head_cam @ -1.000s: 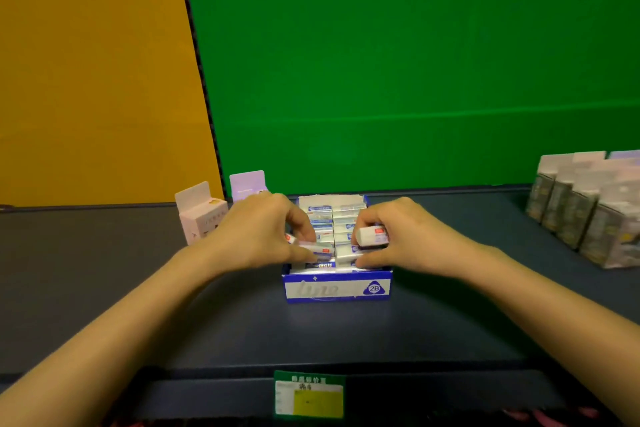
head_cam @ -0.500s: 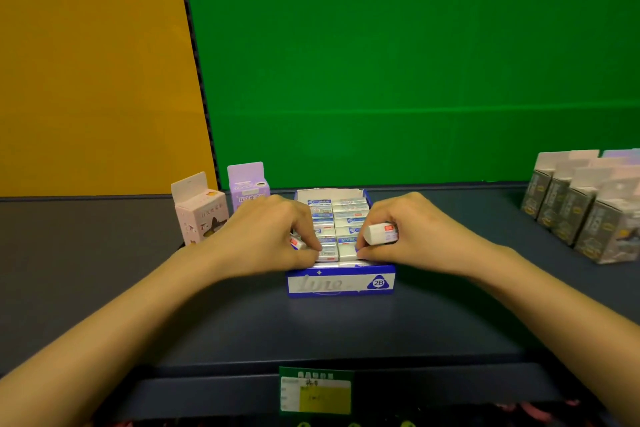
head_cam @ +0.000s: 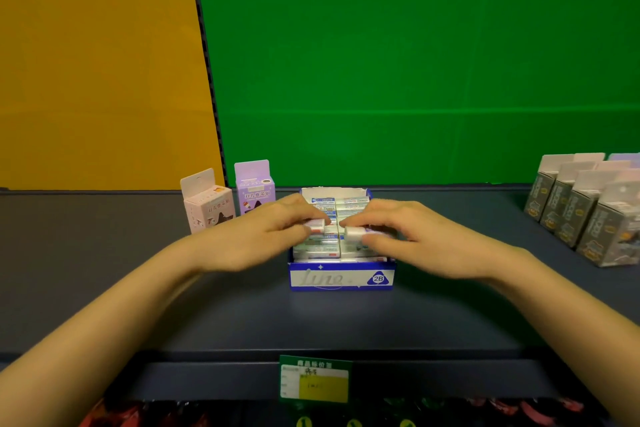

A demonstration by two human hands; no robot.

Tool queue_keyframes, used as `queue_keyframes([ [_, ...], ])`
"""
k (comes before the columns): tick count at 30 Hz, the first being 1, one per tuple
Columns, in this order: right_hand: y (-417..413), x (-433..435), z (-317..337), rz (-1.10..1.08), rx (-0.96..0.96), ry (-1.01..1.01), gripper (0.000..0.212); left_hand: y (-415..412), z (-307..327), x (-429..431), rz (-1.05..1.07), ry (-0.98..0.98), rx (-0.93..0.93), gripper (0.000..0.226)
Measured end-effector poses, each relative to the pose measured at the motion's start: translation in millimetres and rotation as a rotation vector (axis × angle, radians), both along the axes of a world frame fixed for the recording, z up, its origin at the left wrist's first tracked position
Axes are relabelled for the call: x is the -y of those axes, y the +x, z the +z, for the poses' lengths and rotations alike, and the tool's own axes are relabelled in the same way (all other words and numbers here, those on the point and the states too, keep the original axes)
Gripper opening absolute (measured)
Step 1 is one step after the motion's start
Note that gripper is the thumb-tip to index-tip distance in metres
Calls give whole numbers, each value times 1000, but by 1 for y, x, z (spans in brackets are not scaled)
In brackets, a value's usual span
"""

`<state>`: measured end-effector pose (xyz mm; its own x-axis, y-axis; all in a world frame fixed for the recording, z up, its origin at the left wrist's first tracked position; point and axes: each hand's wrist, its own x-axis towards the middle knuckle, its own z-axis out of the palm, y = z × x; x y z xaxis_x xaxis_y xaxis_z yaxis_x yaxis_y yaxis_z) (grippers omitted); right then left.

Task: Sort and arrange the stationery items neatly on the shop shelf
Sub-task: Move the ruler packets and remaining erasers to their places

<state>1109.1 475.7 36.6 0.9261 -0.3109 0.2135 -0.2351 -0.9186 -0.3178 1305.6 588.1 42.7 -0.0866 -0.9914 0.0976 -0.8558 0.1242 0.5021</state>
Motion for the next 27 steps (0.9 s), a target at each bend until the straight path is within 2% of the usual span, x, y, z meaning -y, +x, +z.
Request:
queue_keyframes([
  [6, 2, 3, 4, -27, 53, 117, 23, -7, 0, 0, -8, -47, 8, 30],
  [10, 8, 6, 13, -11, -29, 234, 22, -10, 0, 5, 48, -64, -25, 30],
  [15, 14, 10, 14, 13, -117, 201, 22, -10, 3, 10, 53, -21, 10, 27],
  [22, 4, 16, 12, 22, -81, 202, 25, -6, 5, 12, -5, 0, 64, 22],
  [27, 3, 13, 12, 22, -73, 91, 22, -4, 5, 13, -27, 14, 70, 23],
])
